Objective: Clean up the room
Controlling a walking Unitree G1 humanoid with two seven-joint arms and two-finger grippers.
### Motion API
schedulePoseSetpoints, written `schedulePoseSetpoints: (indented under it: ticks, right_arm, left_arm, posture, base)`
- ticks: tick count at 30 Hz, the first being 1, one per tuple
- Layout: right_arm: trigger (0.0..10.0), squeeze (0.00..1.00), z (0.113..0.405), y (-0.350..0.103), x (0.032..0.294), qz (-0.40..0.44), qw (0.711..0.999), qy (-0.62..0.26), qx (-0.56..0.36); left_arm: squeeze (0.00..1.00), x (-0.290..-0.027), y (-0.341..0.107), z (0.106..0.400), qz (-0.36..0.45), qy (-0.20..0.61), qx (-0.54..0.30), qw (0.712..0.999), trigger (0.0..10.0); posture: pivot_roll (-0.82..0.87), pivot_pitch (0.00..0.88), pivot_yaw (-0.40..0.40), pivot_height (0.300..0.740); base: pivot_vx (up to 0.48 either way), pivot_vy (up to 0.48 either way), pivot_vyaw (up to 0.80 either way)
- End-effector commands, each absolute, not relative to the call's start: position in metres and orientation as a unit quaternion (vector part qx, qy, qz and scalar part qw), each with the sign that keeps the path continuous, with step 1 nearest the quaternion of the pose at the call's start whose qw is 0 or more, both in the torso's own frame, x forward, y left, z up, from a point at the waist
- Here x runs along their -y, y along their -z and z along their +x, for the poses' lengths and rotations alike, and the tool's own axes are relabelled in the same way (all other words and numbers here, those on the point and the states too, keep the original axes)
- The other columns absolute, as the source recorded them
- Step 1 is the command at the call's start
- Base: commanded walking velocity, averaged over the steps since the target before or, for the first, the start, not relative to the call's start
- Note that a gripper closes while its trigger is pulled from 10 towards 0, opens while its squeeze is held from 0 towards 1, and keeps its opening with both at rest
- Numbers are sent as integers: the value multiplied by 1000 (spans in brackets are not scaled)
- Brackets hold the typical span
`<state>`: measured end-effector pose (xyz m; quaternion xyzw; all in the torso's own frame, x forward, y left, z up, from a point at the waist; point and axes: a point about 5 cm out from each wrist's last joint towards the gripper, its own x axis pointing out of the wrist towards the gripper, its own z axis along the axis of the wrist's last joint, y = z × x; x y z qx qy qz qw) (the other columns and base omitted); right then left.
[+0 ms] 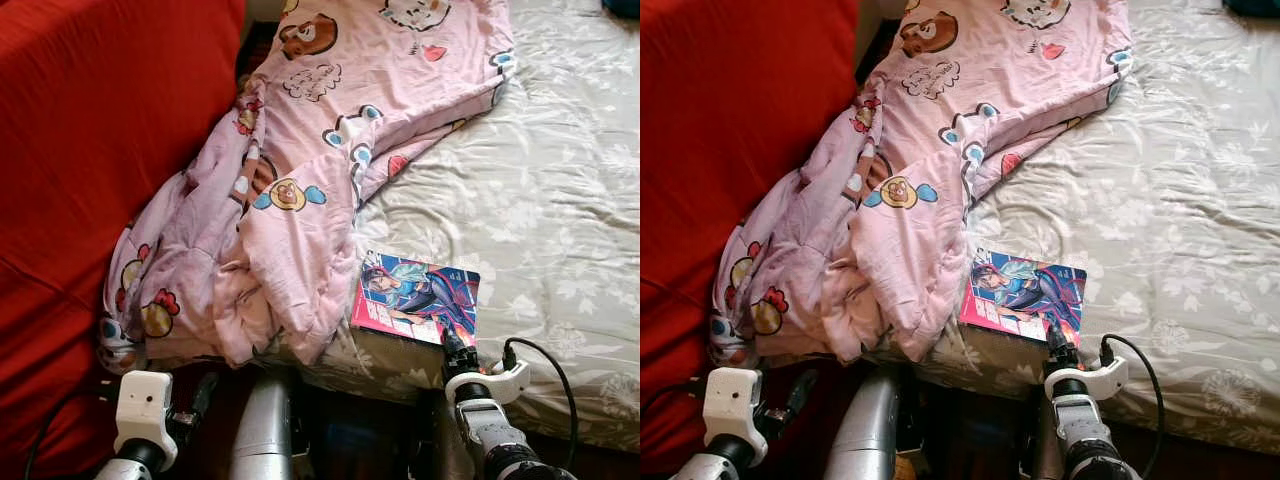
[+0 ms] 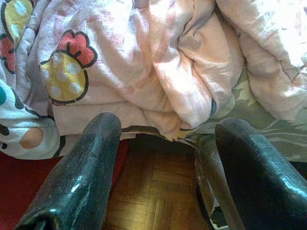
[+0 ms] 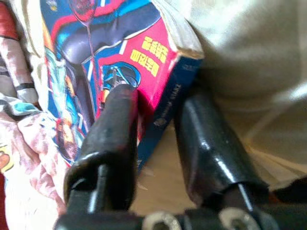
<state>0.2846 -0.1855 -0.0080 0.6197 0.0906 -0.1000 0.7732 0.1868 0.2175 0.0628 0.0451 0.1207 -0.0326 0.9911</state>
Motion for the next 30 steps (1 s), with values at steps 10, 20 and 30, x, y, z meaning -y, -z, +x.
schedulePoseSetpoints:
  ticks: [10, 20, 30]
  right_arm:
    - [0, 0, 277, 5, 184, 640, 765, 71, -6]
    - [0, 0, 256, 7, 204, 476, 873, 104, -18]
    - [10000, 0, 255, -18, 214, 319, 945, 72, -15]
  left_arm:
    - [0, -216, -41, 207, 39, 18, -135, 990, 10000]
    - [0, -212, -25, 231, 32, 2, -135, 990, 10000]
    - [0, -209, -4, 238, -2, -33, -152, 988, 10000]
  posture:
    - [202, 190, 73, 597]
    - [139, 83, 45, 597]
    - [44, 0, 6, 597]
  base:
    - [0, 0, 0]
    - [0, 0, 0]
    - [0, 0, 0]
